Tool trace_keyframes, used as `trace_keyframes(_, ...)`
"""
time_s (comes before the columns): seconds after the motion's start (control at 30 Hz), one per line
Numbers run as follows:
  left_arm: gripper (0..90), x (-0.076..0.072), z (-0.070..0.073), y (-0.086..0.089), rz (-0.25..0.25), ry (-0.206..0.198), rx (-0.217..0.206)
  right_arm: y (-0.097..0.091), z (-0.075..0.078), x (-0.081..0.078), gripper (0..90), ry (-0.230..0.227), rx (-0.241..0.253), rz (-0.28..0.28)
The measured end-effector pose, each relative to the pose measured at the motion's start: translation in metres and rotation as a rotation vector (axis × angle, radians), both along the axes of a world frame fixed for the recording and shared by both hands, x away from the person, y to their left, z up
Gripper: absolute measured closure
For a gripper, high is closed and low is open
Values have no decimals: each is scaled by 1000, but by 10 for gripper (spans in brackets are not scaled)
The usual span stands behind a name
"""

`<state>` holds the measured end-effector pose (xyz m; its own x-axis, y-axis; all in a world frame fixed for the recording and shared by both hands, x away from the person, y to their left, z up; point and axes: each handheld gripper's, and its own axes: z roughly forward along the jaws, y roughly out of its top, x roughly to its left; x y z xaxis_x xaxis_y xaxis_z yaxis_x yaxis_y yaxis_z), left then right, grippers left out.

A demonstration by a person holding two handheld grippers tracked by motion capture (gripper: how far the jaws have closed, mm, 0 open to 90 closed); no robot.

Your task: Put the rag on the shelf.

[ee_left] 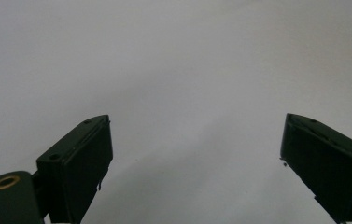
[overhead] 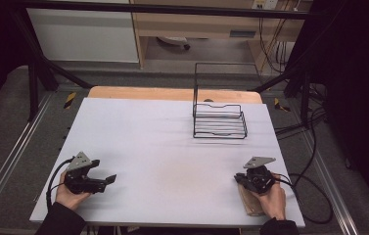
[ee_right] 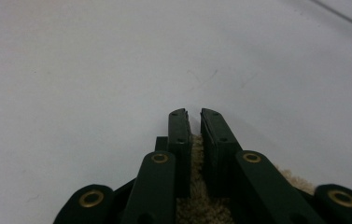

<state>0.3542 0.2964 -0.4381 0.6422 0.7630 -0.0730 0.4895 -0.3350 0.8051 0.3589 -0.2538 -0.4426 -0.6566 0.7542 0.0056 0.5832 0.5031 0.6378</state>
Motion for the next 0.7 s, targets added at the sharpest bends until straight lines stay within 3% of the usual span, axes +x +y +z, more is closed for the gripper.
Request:
trace_keyframes(0.2,92,0,0,0,0,-1,1,-3,4,-1,847,-1,21,-14)
trace_keyframes(0.47,92,0,0,0,3,-2,2,-2,15,-3,851,-52,51,-14)
trace_keyframes(0.7,92,0,0,0,5,-4,6,23,22,6,853,-55,116,37)
